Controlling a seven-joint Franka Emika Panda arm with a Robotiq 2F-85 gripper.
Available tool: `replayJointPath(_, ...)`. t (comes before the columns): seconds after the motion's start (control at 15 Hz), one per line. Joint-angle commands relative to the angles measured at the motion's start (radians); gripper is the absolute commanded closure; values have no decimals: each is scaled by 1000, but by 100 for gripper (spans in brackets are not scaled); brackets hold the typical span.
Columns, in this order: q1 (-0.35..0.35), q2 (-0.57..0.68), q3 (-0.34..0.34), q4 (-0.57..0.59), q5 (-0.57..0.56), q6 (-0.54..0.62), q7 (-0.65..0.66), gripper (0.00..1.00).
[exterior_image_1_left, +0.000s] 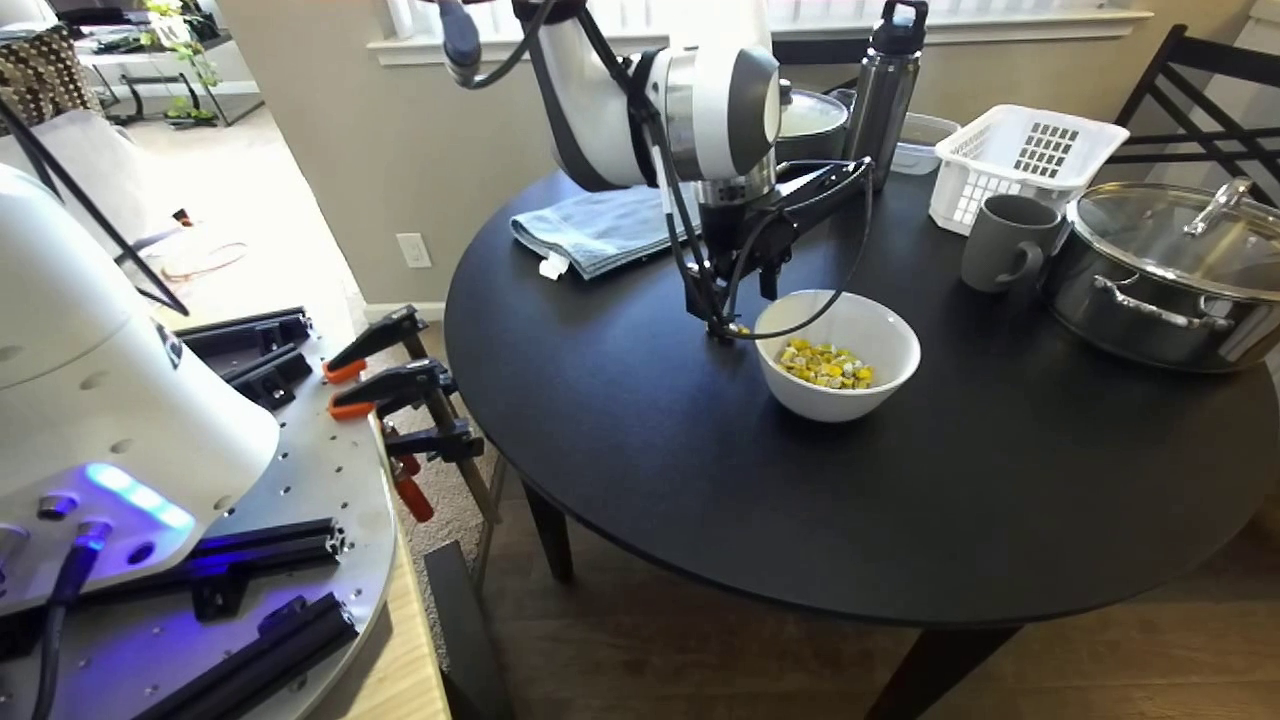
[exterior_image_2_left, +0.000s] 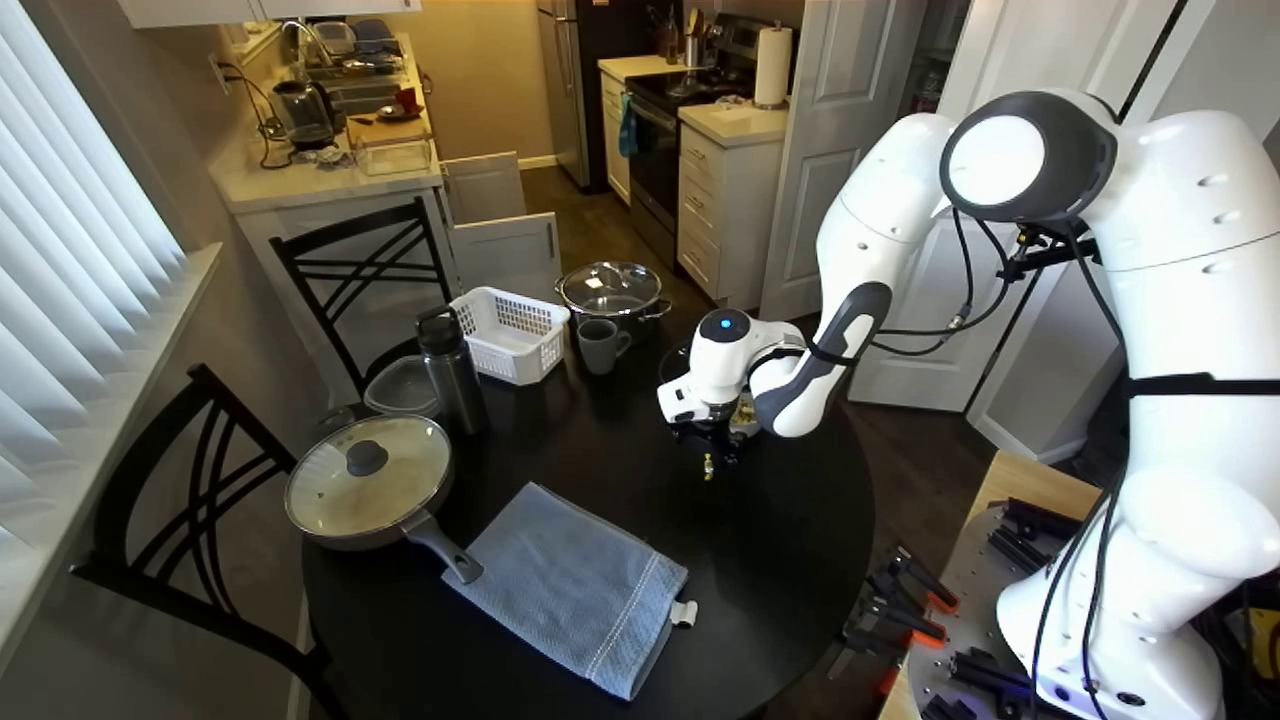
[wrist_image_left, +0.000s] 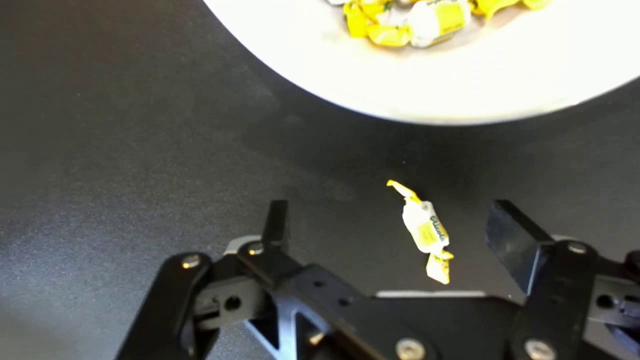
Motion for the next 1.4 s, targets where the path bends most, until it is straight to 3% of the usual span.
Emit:
replayJointPath(0.0,25,1,-14,1,124,-19,-147,0)
replayJointPath(0.27,51,-5,-34,-14,204,-21,-247,0)
replayJointPath(0.33,58,-9,-41,-17,216,-20,-260,25)
replayJointPath(0.47,74,-13,-55,-20,238,-20,-286,33)
replayJointPath(1.07,113,-30,-87,-42,265,-5,-321,92)
replayJointPath(1.2,112,-38,-88,-52,266,-3,-331,100)
replayJointPath(1.33,110,-50,-89,-60,269,2,-336,96)
